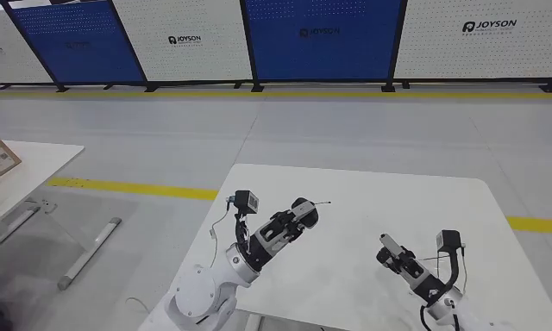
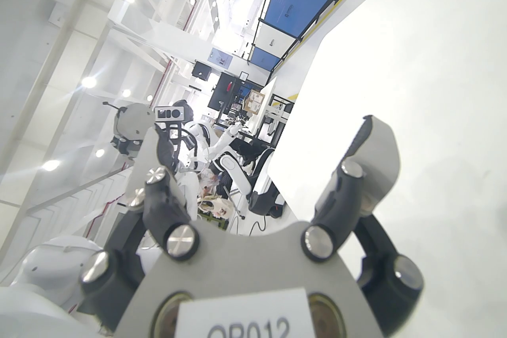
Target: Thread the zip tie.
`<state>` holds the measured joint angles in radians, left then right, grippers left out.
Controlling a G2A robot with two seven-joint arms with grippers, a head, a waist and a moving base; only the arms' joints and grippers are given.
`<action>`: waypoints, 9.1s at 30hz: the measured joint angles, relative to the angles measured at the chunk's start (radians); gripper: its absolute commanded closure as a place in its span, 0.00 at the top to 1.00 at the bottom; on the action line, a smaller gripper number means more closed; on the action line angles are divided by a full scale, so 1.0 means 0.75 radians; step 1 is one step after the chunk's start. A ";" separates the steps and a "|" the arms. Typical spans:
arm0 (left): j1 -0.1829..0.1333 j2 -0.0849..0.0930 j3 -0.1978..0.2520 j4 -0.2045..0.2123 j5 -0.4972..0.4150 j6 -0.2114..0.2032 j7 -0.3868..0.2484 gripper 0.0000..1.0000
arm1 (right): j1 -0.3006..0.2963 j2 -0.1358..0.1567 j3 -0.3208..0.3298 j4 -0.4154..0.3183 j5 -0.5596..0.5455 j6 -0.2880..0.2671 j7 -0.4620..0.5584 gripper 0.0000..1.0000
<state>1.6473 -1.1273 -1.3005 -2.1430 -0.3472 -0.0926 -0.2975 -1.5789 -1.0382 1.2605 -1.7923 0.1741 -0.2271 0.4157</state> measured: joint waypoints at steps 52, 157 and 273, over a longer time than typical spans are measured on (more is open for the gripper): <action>-0.036 -0.010 0.231 0.216 0.293 0.082 0.016 0.00 | 0.000 0.000 0.000 0.000 0.000 0.000 0.000 1.00; -0.036 -0.010 0.231 0.216 0.293 0.082 0.016 0.00 | 0.544 0.213 -0.013 -0.051 -1.143 0.625 1.299 1.00; -0.036 -0.010 0.231 0.216 0.293 0.082 0.016 0.00 | 0.812 0.265 -0.426 0.257 -1.246 0.582 1.299 0.25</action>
<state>1.6200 -1.1351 -1.1272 -1.9813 -0.1276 -0.0309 -0.2858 -0.9701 -0.8396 0.9407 -1.5993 -0.7603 0.2095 1.3900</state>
